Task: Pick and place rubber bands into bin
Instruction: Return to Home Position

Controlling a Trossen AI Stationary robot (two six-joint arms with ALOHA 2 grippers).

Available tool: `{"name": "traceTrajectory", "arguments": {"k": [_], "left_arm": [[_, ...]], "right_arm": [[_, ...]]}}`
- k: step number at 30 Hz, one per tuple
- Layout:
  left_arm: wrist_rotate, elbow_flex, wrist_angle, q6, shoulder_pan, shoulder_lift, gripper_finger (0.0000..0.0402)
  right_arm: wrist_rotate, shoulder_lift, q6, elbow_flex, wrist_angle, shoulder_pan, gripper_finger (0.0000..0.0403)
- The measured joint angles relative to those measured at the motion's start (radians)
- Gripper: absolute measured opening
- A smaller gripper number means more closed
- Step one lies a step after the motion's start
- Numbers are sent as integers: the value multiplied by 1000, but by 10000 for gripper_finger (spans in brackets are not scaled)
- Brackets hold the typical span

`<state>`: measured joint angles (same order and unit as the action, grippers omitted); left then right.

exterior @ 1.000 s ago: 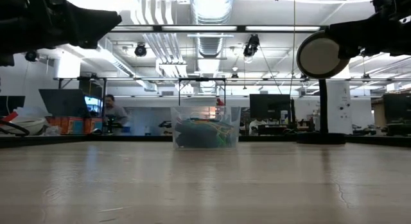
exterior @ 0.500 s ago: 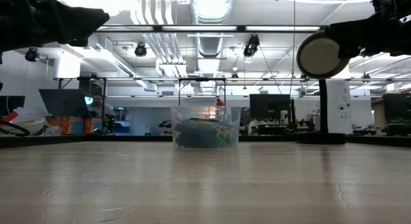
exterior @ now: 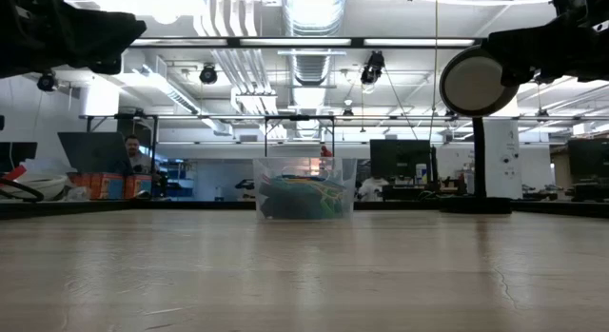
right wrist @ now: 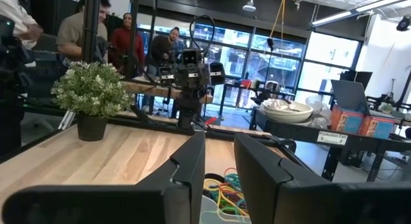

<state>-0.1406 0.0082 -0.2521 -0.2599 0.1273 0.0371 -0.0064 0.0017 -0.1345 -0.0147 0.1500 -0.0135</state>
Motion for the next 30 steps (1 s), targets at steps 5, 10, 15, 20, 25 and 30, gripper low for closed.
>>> {"name": "traceTrajectory", "arguments": {"k": [5, 10, 15, 20, 25, 30], "left_arm": [[14, -1, 43, 9, 0, -7, 115], [24, -2, 143, 18, 0, -8, 115], [23, -2, 182, -11, -1, -9, 115], [19, -2, 187, -39, -1, -9, 115], [17, -2, 190, -58, -1, -7, 115], [17, -2, 212, -59, -1, -9, 115]], "right_arm": [[0, 0, 0, 0, -15, 0, 79], [0, 1, -1, 0, -53, 0, 71], [0, 0, -7, 0, -115, 0, 68], [-29, 0, -21, 0, -152, 0, 74], [-39, 0, -39, 0, -150, 0, 79], [-49, 3, -29, 0, -149, 1, 76]]}}
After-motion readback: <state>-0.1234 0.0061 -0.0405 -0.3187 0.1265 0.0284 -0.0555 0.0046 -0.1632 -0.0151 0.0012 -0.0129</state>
